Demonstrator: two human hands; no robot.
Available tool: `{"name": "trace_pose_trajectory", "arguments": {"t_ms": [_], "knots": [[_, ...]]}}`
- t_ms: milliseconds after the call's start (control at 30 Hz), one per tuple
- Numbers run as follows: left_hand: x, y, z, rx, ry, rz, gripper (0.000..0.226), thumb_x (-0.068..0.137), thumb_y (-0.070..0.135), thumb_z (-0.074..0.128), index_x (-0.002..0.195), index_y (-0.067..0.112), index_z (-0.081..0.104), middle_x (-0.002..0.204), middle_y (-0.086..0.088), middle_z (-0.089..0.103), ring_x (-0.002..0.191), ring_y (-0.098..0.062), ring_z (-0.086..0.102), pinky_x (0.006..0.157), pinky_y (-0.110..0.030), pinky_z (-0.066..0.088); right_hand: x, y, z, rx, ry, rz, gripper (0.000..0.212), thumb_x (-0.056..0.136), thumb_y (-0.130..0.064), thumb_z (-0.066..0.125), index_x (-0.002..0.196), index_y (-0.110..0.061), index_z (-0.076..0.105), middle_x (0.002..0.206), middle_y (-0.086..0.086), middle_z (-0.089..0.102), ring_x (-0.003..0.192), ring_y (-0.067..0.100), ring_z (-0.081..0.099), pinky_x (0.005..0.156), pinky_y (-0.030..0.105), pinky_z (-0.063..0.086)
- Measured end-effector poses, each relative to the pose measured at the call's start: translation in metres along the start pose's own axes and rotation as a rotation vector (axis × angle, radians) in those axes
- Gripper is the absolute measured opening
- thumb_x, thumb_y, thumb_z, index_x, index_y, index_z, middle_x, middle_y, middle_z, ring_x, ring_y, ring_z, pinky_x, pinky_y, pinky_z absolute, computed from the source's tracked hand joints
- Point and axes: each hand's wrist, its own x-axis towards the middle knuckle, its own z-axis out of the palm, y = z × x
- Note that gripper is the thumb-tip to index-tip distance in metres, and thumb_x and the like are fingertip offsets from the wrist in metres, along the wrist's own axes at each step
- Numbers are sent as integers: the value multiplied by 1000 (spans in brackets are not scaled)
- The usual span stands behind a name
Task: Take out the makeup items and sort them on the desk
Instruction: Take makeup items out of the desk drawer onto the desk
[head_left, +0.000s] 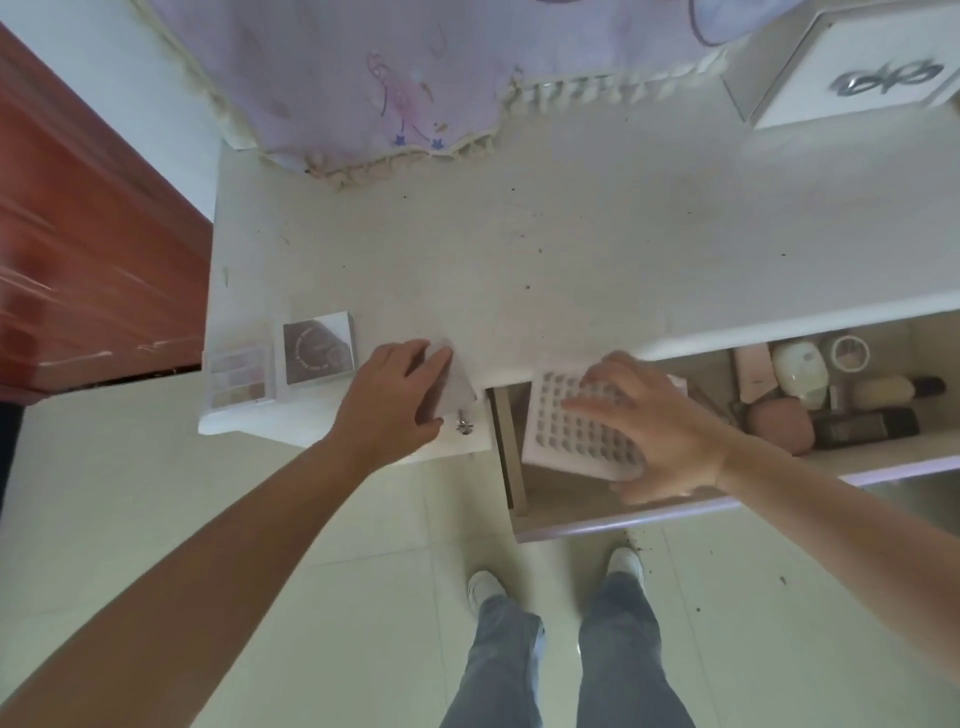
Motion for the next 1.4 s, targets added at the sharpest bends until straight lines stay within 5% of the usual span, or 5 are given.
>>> {"name": "trace_pose_trajectory", "arguments": {"t_ms": [933,1067,1167,1267,1400], "knots": [[67,-48,-19,-251,-311,-41,78,79,21,69,144,20,25,153,-2,18,141,-17,15,113,-24,12,124,20,-52,-237,-305,-4,98,73,-35,71,143,-42,3,155,-5,-15,142,20,-17,114,45,-10],[56,-27,-12,-191,219,147,50,74,22,68,118,2,55,121,-24,57,116,-30,49,100,-40,42,76,25,-50,-130,94,-5,69,79,-37,61,140,-20,33,149,9,29,138,26,27,112,44,21],[29,31,24,-283,465,256,16,76,17,52,89,8,57,77,-14,66,79,-21,46,70,-28,40,14,45,-16,-79,396,22,28,79,-21,48,87,-2,67,78,15,69,69,30,68,65,31,56],[22,101,75,-307,147,217,17,72,10,51,83,7,63,81,-12,65,76,-23,54,61,-31,50,-30,72,26,-26,169,149,17,76,-16,51,72,-8,66,68,8,67,58,27,65,55,22,43],[61,148,113,-192,-319,-450,62,90,17,47,144,9,18,146,-17,22,134,-35,25,106,-41,33,-36,106,66,37,-223,674,55,89,-41,50,135,-16,37,135,13,42,119,33,44,93,36,40]]}}
